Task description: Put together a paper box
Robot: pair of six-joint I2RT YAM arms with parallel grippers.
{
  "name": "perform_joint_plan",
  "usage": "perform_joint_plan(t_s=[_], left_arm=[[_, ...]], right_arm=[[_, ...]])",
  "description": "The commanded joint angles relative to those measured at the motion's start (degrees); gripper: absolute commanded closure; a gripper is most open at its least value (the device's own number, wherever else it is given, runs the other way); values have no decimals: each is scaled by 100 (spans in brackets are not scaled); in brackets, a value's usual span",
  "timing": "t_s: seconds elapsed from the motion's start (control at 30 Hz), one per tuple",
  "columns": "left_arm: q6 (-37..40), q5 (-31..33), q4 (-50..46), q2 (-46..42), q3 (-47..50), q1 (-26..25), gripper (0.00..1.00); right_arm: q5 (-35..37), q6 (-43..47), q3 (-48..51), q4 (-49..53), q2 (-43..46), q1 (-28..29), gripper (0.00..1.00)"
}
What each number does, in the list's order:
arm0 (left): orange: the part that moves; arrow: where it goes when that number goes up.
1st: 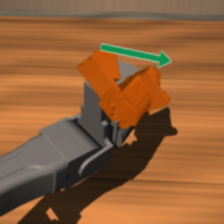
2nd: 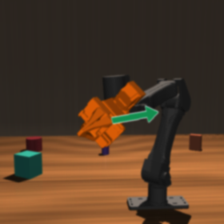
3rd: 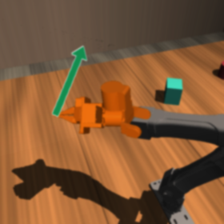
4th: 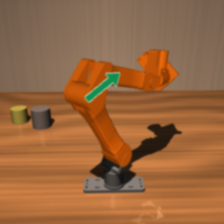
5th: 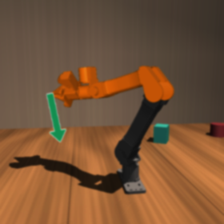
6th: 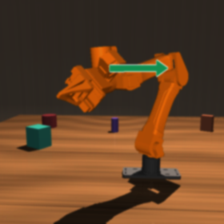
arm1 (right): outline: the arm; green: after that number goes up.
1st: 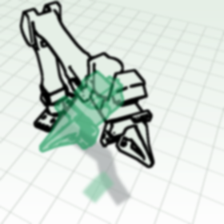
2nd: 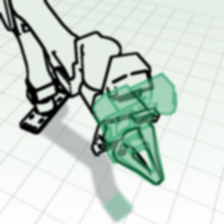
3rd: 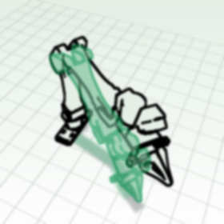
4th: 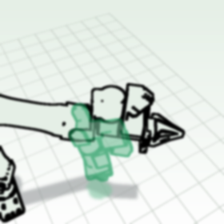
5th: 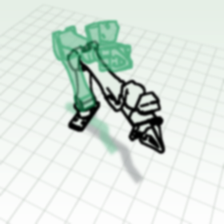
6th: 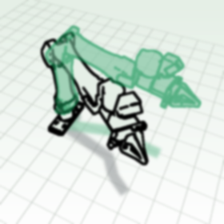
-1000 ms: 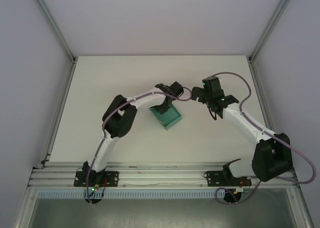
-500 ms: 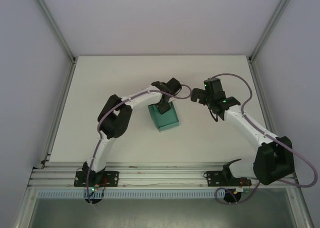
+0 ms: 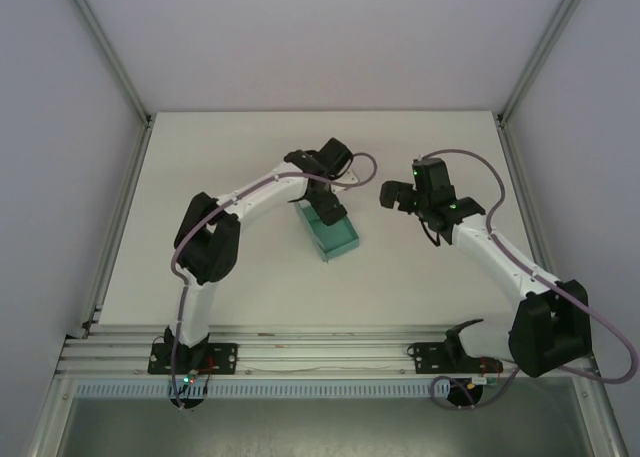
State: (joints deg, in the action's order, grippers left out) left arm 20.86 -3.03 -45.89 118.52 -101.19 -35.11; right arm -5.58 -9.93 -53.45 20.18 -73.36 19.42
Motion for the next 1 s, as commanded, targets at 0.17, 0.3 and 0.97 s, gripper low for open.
perform_joint_plan(t_s=[0.17, 0.3, 0.97], left_arm=[[-1650, -1575, 1792, -2074, 1031, 1033, 0], [-2391, -1127, 2246, -2790, 1651, 1337, 0], [-3801, -1963, 3222, -3696, 4423, 3107, 0]], right_arm=[[-1446, 1994, -690, -500, -1027, -26, 0], [-2461, 2689, -1901, -48, -2153, 5, 4], [-3419, 7222, -7507, 5062, -6535, 844, 28]])
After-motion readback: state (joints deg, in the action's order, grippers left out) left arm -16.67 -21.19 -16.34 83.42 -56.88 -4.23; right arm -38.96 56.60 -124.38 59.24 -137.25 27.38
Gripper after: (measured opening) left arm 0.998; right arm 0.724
